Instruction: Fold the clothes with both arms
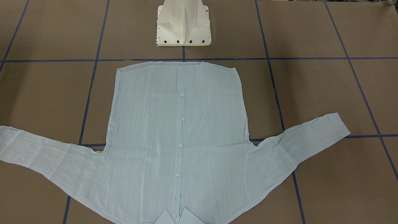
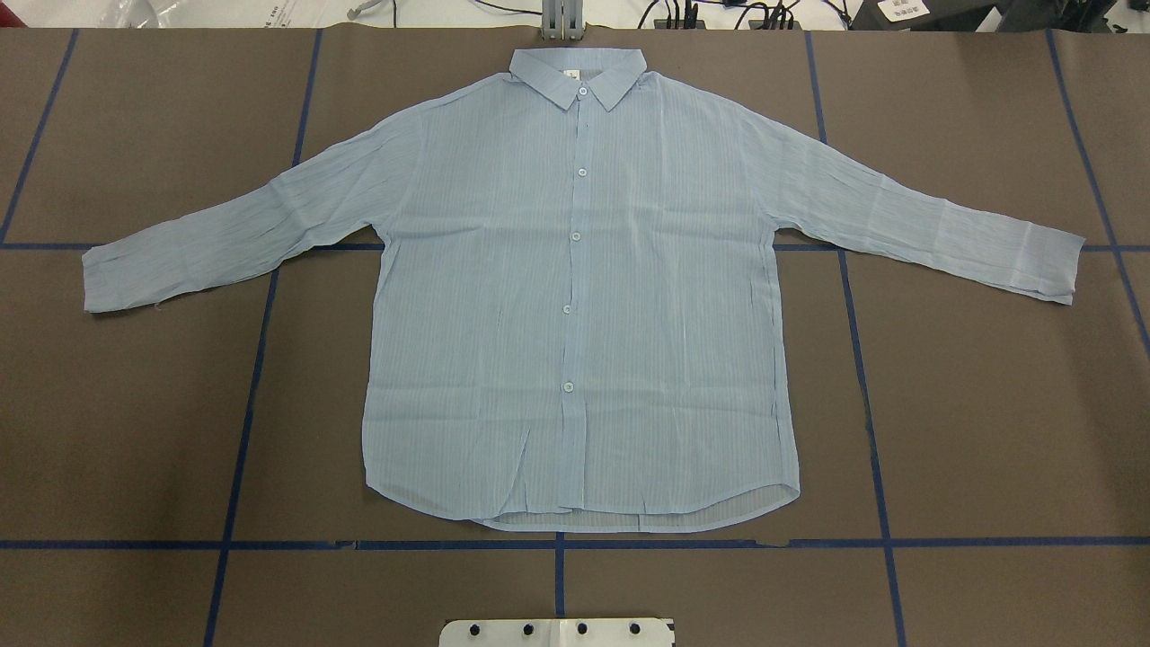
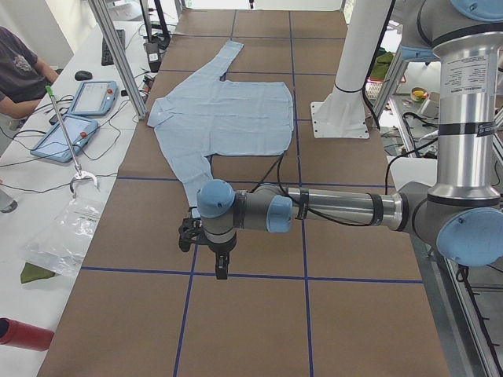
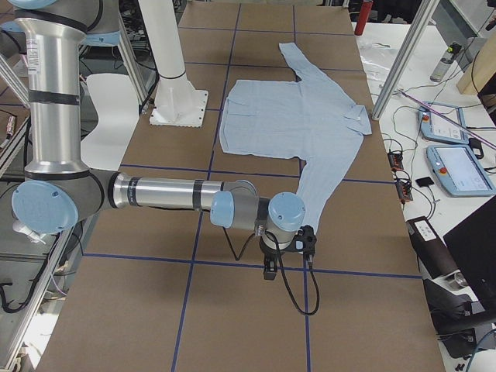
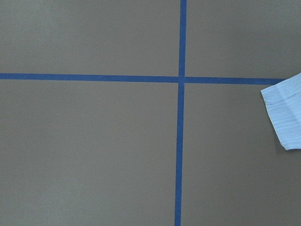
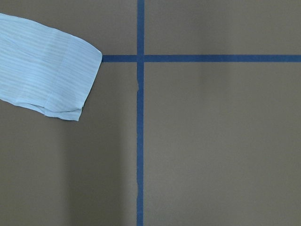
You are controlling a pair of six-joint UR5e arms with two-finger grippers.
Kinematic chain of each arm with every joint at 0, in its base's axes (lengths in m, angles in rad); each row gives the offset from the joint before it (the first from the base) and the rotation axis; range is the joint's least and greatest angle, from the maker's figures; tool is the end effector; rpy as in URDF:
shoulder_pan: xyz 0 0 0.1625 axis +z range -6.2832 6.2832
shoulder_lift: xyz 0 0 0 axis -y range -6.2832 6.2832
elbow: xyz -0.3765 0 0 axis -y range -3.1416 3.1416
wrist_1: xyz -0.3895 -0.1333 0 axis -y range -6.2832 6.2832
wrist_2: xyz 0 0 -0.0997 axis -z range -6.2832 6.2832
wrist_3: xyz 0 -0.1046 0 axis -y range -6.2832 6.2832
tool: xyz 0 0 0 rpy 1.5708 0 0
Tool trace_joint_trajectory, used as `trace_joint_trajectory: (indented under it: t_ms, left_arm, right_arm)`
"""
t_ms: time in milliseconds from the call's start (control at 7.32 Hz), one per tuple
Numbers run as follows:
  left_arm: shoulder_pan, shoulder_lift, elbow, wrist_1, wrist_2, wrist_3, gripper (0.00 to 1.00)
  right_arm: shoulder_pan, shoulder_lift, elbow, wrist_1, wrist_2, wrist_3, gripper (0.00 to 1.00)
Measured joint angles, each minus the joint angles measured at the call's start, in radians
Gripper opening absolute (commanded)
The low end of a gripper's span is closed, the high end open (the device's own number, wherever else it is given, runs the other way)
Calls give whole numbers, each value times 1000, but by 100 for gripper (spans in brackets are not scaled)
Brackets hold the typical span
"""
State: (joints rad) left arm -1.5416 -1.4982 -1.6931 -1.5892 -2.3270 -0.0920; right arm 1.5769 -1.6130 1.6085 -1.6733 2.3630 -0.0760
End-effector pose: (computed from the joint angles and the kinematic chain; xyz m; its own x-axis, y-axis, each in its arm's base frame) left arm -0.0479 -0.4680 0.5878 0.7254 -0.0240 -0.6879 0.0377 0.9993 0.0049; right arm 0.0617 -0.4645 0.6241 0.7002 0.0046 0.7139 0.0472 0.9975 -0.0527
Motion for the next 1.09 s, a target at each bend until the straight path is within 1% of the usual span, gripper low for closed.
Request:
trace_joint_trajectory:
  t_ms: [683, 1092]
  left_arm:
    - [0, -2, 0, -10, 1, 9, 100]
    - [0, -43, 6, -12, 1, 10, 100]
  right_arm:
    - [0, -8, 18, -2, -2, 5, 100]
    - [-8, 7, 16, 1, -2, 4, 100]
